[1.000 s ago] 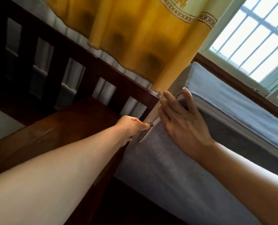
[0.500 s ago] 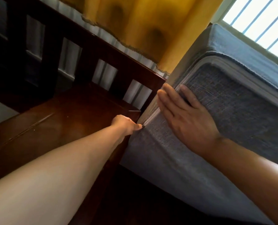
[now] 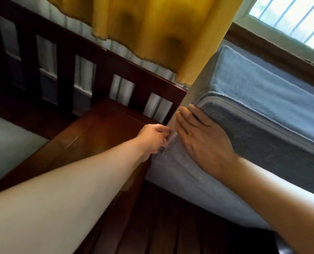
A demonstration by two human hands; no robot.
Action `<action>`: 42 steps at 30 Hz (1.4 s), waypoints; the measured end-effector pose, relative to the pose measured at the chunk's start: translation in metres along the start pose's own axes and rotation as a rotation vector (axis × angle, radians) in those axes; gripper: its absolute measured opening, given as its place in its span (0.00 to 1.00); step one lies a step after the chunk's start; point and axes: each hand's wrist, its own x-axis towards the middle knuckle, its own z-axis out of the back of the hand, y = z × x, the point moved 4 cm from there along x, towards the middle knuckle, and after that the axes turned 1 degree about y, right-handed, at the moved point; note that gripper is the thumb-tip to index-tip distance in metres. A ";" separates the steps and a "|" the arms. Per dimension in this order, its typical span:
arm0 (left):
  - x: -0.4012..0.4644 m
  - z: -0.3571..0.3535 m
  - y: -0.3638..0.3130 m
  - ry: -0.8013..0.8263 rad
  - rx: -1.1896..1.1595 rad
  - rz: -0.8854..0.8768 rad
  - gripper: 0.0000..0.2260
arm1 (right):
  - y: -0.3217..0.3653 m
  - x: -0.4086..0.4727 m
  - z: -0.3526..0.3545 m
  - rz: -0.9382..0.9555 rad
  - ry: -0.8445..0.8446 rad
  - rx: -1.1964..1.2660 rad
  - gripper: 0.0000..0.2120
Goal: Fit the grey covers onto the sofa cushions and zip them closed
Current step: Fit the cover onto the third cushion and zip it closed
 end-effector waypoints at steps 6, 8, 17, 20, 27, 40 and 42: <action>-0.039 -0.019 -0.050 -0.106 0.494 -0.328 0.22 | -0.028 -0.022 0.055 -0.356 -0.215 0.310 0.24; -0.059 -0.034 -0.072 -0.176 0.696 -0.452 0.30 | -0.041 -0.041 0.063 -0.477 -0.211 0.343 0.26; -0.087 -0.111 -0.105 -0.230 1.618 -0.775 0.41 | -0.097 -0.179 0.026 -0.887 0.155 0.349 0.41; -0.085 -0.153 -0.094 -0.166 1.728 -0.789 0.43 | -0.116 -0.228 0.014 -0.956 0.229 0.341 0.42; -0.080 -0.250 -0.083 -0.148 1.760 -0.780 0.38 | -0.150 -0.299 -0.013 -0.939 0.255 0.416 0.44; -0.105 -0.295 -0.053 -0.305 1.723 -0.745 0.31 | -0.148 -0.372 -0.030 -0.897 0.105 0.482 0.47; -0.115 -0.293 -0.042 -0.327 1.689 -0.794 0.30 | -0.137 -0.378 -0.022 -0.893 0.084 0.476 0.48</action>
